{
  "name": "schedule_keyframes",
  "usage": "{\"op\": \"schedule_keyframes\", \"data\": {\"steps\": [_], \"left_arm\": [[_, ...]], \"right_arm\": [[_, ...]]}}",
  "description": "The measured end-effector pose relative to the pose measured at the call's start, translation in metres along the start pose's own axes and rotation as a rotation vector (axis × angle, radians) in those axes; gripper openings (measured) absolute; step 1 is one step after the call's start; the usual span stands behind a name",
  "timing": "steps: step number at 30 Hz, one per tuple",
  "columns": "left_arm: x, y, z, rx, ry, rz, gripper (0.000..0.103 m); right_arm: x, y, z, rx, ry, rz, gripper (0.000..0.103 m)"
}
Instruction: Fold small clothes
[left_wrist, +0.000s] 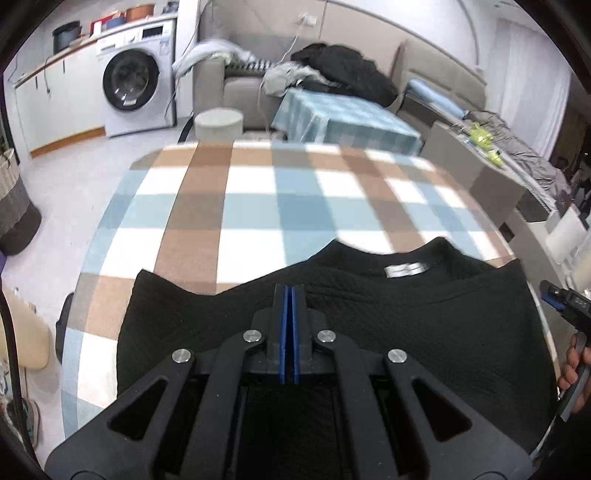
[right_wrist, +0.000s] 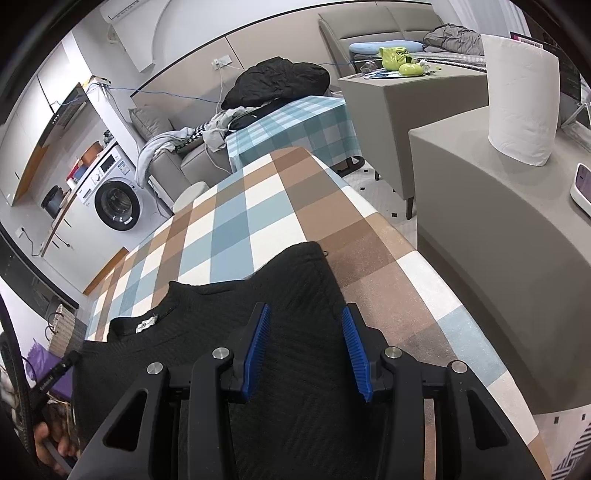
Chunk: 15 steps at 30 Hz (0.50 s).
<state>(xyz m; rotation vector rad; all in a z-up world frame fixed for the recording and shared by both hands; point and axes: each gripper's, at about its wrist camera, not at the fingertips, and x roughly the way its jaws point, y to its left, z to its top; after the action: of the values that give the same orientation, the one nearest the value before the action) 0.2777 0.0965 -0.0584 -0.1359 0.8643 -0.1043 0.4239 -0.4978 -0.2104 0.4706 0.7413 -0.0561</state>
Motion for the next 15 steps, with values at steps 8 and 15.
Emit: {"op": "schedule_keyframes", "data": {"steps": [8,15], "left_arm": [[-0.001,0.035,-0.016,-0.112,0.044,0.061,0.055],[-0.005,0.082,-0.027,-0.183,0.071,0.132,0.067]], "right_arm": [[0.019,-0.009,0.004,0.037,0.033,-0.054,0.048],[0.036,-0.007,0.012,0.058,0.051,-0.047,0.052]]}}
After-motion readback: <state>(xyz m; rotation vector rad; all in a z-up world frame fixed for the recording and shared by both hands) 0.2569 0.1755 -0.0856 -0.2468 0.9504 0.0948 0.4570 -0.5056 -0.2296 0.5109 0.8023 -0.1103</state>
